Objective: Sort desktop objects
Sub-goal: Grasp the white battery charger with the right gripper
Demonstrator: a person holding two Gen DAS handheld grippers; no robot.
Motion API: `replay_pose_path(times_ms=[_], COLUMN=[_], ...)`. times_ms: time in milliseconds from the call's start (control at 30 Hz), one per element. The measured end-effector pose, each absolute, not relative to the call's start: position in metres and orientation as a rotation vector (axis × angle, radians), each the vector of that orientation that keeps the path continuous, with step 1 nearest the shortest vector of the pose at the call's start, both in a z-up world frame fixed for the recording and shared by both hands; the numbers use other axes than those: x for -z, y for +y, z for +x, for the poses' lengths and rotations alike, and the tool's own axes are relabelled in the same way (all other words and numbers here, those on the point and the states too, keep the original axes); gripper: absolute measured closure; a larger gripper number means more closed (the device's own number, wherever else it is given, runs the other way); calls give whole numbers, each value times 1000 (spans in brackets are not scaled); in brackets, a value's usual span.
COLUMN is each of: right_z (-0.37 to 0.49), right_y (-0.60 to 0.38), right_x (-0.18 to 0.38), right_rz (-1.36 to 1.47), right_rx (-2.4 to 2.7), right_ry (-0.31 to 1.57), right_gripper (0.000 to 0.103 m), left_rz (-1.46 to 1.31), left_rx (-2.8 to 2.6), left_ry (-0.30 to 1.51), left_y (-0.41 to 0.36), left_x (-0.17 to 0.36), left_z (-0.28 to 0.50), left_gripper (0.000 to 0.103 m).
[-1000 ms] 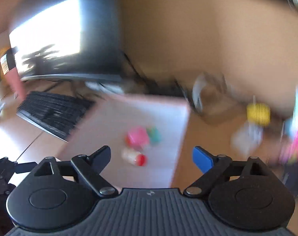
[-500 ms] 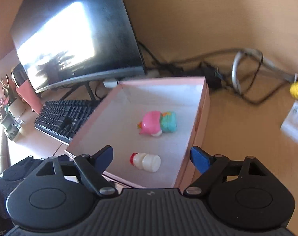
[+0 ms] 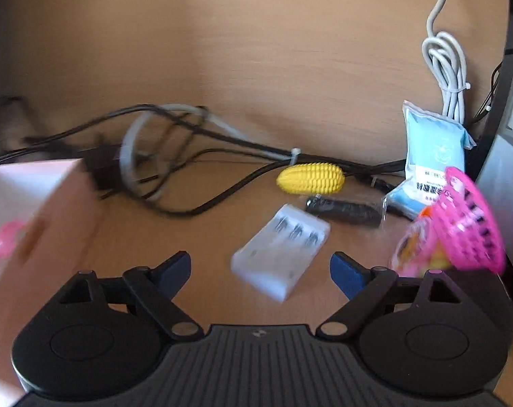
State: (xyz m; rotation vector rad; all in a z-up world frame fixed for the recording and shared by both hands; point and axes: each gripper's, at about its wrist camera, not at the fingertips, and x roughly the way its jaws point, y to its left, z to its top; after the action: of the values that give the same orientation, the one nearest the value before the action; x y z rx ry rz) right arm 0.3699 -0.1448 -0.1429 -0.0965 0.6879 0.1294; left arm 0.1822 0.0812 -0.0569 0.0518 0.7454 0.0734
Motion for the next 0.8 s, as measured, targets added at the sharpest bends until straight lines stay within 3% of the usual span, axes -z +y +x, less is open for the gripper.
replay_pose_path(times_ms=[67, 100, 167, 200, 500, 567, 800], right_z=[391, 398, 402, 399, 257, 232, 246], right_y=[-143, -144, -152, -153, -184, -197, -242], right_x=[150, 154, 155, 153, 126, 111, 84], right_rz=[-105, -101, -73, -83, -131, -116, -251], right_rx=[-84, -79, -93, -101, -560, -595, -332], right_ry=[707, 727, 748, 754, 807, 771, 598], right_gripper=[17, 25, 52, 56, 55, 44, 40], left_rz=[36, 29, 20, 21, 58, 62, 69], left_rx=[-90, -96, -97, -92, 104, 136, 237], left_ry=[753, 754, 751, 750, 819, 836, 840], left_y=[87, 89, 90, 90, 45, 33, -5], left_x=[53, 51, 50, 50, 76, 80, 74], left_z=[173, 170, 165, 164, 165, 167, 163], left_gripper=[0, 0, 0, 0, 0, 0, 0])
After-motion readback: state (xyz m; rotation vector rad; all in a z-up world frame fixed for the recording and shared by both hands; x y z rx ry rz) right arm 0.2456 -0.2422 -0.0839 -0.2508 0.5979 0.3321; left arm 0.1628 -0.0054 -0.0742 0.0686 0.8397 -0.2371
